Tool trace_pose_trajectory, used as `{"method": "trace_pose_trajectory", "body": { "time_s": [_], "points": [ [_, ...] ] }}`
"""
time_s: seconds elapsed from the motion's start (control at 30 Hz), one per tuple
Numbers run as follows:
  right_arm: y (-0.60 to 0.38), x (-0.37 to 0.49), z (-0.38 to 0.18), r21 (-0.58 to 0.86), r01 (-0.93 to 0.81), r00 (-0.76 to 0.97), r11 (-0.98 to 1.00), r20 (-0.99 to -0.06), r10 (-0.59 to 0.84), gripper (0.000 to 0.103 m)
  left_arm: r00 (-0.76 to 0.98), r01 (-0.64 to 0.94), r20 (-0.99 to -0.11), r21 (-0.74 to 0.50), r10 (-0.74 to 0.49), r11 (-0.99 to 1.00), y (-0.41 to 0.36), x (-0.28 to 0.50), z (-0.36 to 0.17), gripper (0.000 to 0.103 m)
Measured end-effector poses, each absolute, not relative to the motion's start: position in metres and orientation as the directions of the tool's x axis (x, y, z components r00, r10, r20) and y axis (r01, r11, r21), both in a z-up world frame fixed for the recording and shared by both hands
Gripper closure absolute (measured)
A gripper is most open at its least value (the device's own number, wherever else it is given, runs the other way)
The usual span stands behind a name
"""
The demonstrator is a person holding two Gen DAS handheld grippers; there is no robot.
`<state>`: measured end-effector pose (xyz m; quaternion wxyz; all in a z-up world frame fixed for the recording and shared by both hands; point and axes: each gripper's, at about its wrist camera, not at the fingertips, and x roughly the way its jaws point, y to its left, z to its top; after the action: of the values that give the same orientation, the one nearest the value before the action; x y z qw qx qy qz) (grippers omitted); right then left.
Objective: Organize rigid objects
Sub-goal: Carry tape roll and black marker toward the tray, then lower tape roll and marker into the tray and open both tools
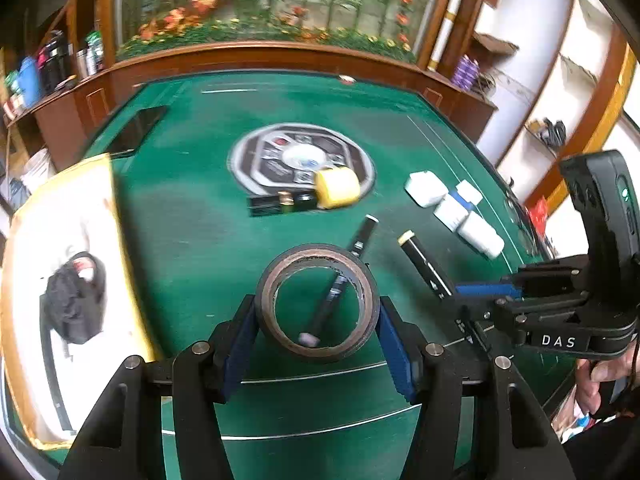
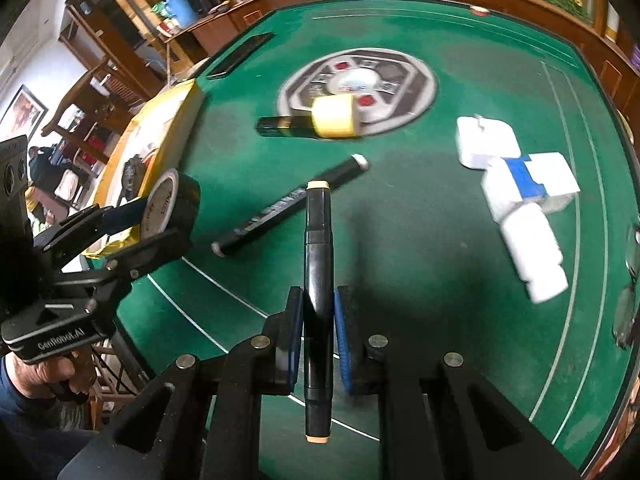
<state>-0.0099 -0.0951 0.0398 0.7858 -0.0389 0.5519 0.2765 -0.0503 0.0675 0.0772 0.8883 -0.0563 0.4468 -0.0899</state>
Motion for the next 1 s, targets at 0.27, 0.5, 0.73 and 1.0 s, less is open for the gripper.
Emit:
{"method": "trace_pose_trajectory", "body": {
  "time_s": [0.27,0.5,0.73,1.0],
  "points": [
    [-0.047,-0.014,0.057,0.263,-0.549,0.200,0.794,-0.881,0.430,0.088,0.653,-0.016,-0.741,-0.217,-0.154,0.976,0.134,-0.067,0.098,0.041],
    [0.000,-0.015,0.072,0.290,-0.604,0.160,0.742,-0.868,0.470,0.088,0.678,-0.147,-0.732,-0.226,-0.069,0.963,0.202,-0.082,0.101,0.041],
    [0.063,-0.016,0.078,0.320,-0.656,0.119,0.684,-0.851,0.512,0.088,0.644,-0.247,-0.765,-0.217,-0.008,0.944,0.252,-0.092,0.085,0.041],
    [0.136,0.004,0.066,0.320,-0.667,0.087,0.672,-0.863,0.497,0.088,0.596,-0.283,-0.803,-0.202,0.007,0.938,0.282,-0.086,0.058,0.041]
  ]
}}
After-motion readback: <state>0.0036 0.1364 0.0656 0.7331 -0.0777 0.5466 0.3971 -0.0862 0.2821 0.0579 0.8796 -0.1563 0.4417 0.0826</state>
